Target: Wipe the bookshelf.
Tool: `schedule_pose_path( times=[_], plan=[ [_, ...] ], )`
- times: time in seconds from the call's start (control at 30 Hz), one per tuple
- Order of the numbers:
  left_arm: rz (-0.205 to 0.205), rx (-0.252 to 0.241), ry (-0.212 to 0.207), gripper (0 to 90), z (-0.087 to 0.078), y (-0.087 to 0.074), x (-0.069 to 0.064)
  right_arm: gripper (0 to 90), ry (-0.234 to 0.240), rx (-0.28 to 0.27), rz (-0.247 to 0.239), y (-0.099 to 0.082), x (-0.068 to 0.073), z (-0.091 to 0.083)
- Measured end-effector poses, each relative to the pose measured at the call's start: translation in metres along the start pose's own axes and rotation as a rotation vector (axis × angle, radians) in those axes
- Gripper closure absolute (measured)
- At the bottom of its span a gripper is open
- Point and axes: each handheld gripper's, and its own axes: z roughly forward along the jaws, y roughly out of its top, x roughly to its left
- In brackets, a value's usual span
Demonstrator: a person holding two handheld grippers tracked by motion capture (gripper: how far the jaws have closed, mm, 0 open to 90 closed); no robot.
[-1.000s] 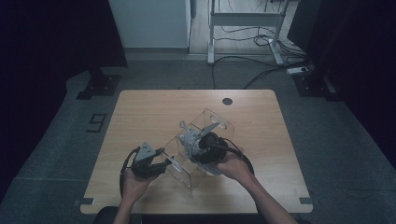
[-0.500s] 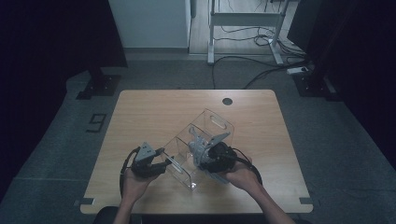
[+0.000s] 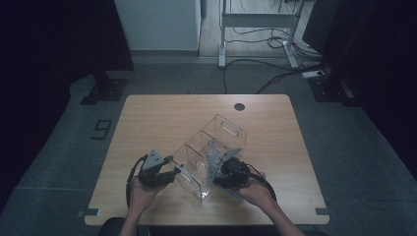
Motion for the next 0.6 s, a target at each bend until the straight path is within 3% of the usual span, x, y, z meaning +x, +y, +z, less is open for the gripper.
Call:
schedule_pose_path(
  times=[0.37, 0.43, 0.5, 0.6],
  plan=[
    [0.001, -0.002, -0.002, 44.7, 0.0, 0.0, 0.0, 59.0, 0.004, 0.012, 0.015, -0.01, -0.002, 0.02],
    [0.002, -0.003, -0.004, 44.6, 0.0, 0.0, 0.001, 59.1, -0.026, 0.074, -0.004, -0.016, -0.001, 0.032],
    [0.007, -0.002, -0.006, 44.4, 0.0, 0.0, 0.001, 59.1, -0.039, 0.101, -0.013, -0.019, -0.001, 0.039],
    [0.026, 0.0, 0.004, 40.4, -0.002, 0.001, 0.001, 59.2, -0.003, 0.072, 0.028, -0.024, -0.007, 0.041]
  ],
)
